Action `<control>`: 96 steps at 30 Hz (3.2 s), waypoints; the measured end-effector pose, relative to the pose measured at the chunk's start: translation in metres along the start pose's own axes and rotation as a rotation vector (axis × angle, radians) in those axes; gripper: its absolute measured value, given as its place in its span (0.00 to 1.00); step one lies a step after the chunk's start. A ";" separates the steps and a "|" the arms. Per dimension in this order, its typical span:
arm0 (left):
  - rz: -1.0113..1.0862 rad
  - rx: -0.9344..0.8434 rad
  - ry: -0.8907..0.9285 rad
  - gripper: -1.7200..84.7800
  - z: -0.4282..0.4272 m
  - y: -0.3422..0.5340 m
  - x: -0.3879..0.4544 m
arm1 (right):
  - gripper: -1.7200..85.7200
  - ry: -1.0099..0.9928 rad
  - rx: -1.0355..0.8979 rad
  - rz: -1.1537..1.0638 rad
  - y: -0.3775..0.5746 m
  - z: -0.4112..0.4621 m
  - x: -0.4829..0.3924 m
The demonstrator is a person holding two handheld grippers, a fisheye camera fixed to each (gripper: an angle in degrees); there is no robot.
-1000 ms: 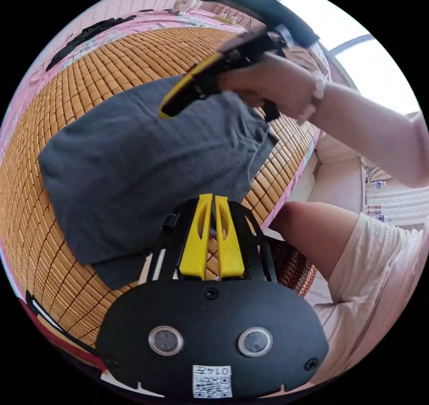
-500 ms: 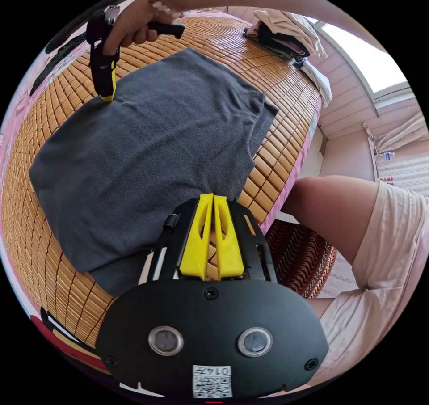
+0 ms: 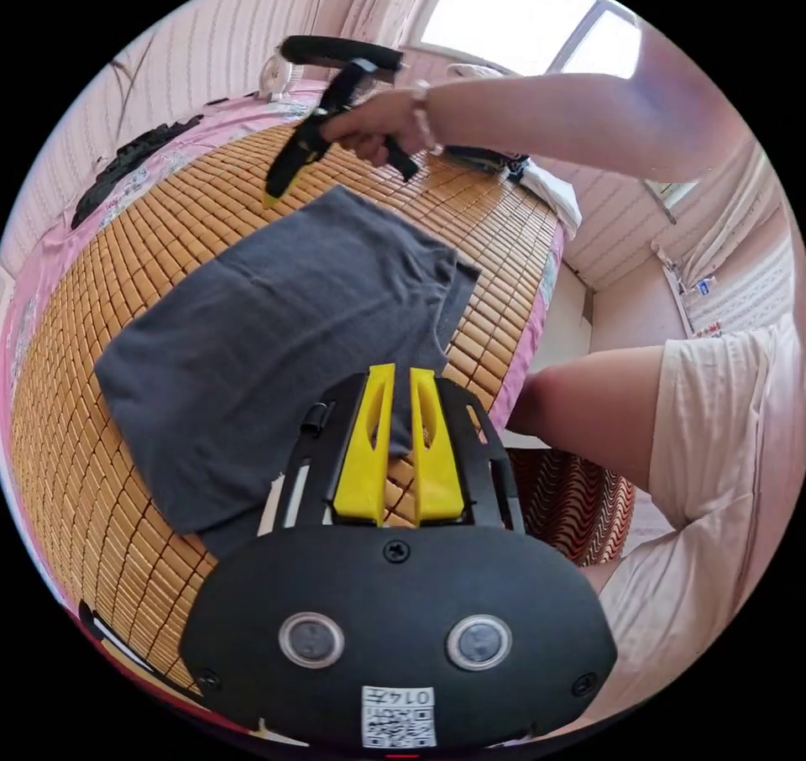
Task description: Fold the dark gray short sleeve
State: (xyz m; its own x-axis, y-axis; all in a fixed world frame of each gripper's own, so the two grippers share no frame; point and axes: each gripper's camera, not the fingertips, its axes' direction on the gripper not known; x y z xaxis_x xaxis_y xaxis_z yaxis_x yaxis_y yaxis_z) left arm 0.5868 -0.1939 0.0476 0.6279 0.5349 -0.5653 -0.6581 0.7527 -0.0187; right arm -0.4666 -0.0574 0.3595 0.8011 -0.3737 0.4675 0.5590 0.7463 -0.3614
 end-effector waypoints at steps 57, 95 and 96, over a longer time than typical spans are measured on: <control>-0.147 0.319 0.208 0.02 -0.012 0.017 -0.031 | 0.05 -0.280 0.544 0.487 0.196 -0.160 0.185; -0.582 0.203 -0.154 0.01 -0.016 0.294 -0.119 | 0.09 -0.050 0.314 -0.179 0.039 -0.075 0.024; -0.558 0.228 -0.157 0.01 -0.023 0.301 -0.111 | 0.09 -0.046 0.324 -0.181 0.044 -0.080 0.021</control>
State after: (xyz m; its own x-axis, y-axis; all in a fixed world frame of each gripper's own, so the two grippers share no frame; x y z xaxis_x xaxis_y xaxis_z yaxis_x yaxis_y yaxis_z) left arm 0.3091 -0.0352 0.0859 0.9167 0.0742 -0.3927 -0.1185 0.9889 -0.0898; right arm -0.4075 -0.0766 0.2887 0.6810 -0.4955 0.5391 0.5878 0.8090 0.0010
